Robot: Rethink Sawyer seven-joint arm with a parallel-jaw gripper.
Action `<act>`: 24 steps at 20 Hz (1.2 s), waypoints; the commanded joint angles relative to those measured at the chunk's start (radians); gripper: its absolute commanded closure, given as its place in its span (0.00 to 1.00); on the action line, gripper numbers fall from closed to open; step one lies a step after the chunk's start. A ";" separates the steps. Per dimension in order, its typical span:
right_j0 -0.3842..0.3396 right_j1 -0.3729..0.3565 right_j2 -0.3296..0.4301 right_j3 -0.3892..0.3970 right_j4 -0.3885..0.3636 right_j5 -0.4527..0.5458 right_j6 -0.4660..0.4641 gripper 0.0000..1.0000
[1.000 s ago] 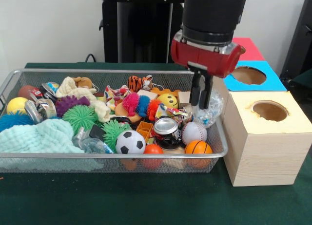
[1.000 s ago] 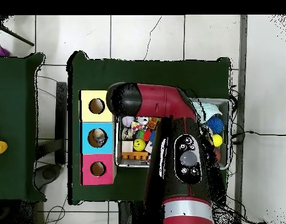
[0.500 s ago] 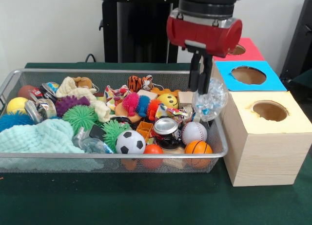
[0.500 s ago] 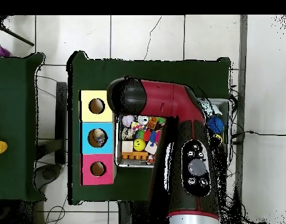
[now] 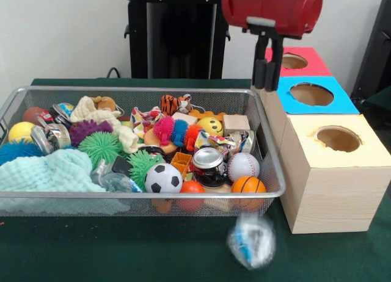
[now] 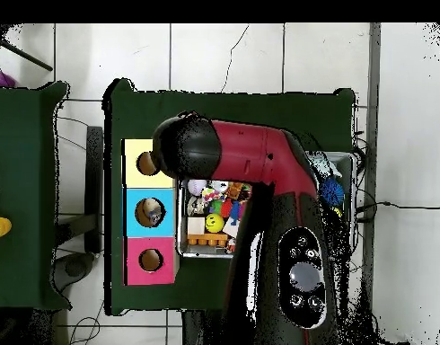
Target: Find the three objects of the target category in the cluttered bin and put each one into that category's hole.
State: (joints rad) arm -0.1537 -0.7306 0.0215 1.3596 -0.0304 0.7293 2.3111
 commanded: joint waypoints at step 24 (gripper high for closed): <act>-0.058 0.131 0.080 0.142 0.022 -0.064 -0.032 1.00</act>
State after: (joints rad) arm -0.1268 -0.7260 0.0278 1.4578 0.0060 0.7128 2.3111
